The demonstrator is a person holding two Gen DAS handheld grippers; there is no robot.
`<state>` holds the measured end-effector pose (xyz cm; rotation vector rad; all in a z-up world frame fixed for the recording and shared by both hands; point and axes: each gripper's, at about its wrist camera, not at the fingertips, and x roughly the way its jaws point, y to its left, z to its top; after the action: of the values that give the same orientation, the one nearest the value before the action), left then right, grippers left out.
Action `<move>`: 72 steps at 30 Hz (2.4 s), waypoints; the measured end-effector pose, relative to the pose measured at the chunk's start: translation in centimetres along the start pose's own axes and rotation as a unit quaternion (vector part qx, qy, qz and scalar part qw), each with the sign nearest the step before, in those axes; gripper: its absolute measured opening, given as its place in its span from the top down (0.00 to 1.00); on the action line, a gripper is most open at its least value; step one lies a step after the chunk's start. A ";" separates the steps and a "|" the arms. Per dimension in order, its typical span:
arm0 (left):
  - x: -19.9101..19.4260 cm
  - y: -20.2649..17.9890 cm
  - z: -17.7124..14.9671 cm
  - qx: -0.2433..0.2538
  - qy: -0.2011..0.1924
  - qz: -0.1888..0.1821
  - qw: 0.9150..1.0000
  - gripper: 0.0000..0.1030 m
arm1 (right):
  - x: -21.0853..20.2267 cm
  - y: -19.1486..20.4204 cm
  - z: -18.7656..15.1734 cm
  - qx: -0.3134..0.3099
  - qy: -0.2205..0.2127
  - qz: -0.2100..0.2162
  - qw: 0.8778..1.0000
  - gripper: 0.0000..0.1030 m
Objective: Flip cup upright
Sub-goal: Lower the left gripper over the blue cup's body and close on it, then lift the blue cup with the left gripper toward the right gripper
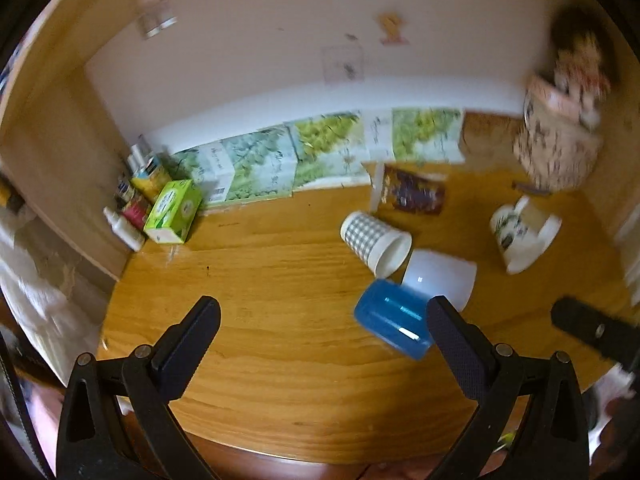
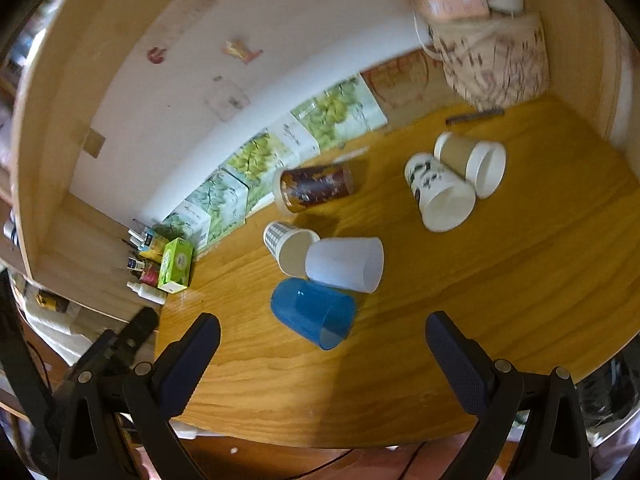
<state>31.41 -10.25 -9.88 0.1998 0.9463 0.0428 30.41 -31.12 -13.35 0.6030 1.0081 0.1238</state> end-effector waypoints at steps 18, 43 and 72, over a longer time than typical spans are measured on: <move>5.4 -7.8 0.0 0.390 -0.031 0.026 0.920 0.01 | 5.1 -5.1 1.2 0.179 0.086 0.084 0.977 0.00; 11.3 -10.7 -6.8 0.670 -0.051 -0.056 0.739 0.01 | 5.5 -7.2 -3.7 0.346 0.019 0.066 0.936 0.00; 15.1 -13.3 -7.6 0.716 0.064 -0.115 0.685 0.12 | 6.7 -8.6 -4.7 0.391 0.002 0.063 0.918 0.01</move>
<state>33.47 -20.30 -28.80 1.5561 0.9496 -0.9795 28.68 -33.84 -24.72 1.4012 1.0066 -0.1814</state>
